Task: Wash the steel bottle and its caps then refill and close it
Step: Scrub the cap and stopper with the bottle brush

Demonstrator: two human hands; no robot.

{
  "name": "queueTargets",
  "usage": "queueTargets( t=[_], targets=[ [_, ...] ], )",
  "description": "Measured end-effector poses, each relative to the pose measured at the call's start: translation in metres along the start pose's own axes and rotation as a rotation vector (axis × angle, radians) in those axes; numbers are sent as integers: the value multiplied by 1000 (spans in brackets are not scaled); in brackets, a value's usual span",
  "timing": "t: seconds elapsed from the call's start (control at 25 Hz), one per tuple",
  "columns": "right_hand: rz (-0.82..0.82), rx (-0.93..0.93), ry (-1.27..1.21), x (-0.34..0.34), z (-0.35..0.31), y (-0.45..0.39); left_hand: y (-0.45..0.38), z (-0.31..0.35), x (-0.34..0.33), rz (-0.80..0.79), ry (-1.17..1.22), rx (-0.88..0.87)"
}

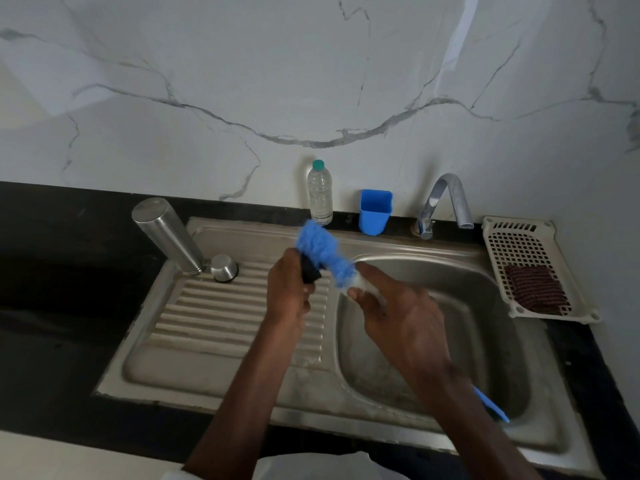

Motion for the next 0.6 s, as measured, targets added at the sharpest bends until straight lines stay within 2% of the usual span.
queueTargets(
  t=[0.08, 0.2, 0.24, 0.4, 0.52, 0.6],
  targets=[
    [-6, -6, -119, -7, -1, 16, -6, -3, 4, -45, 158, 87],
    [-62, -313, -653, -31, 25, 14, 5, -14, -13, -139, 176, 130],
    [-81, -354, -694, -35, 29, 9, 10, -17, -20, -162, 196, 144],
    [-134, -321, -637, -35, 32, 17, 6, -15, -19, -205, 354, 197],
    [-161, -500, -888, -48, 34, 16, 11, -21, -32, -285, 409, 226],
    [-254, -631, -1050, -57, 29, 19, 15, -19, -38, -275, 423, 217]
  ],
)
Point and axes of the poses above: each hand's wrist, its own y-axis away from the middle knuckle, its own x-axis out of the back of the hand, z = x × y, the point moved 10 cm from there along -y, towards the middle knuckle, and after that the axes turned 4 degrees about y, right-handed, at the moved point
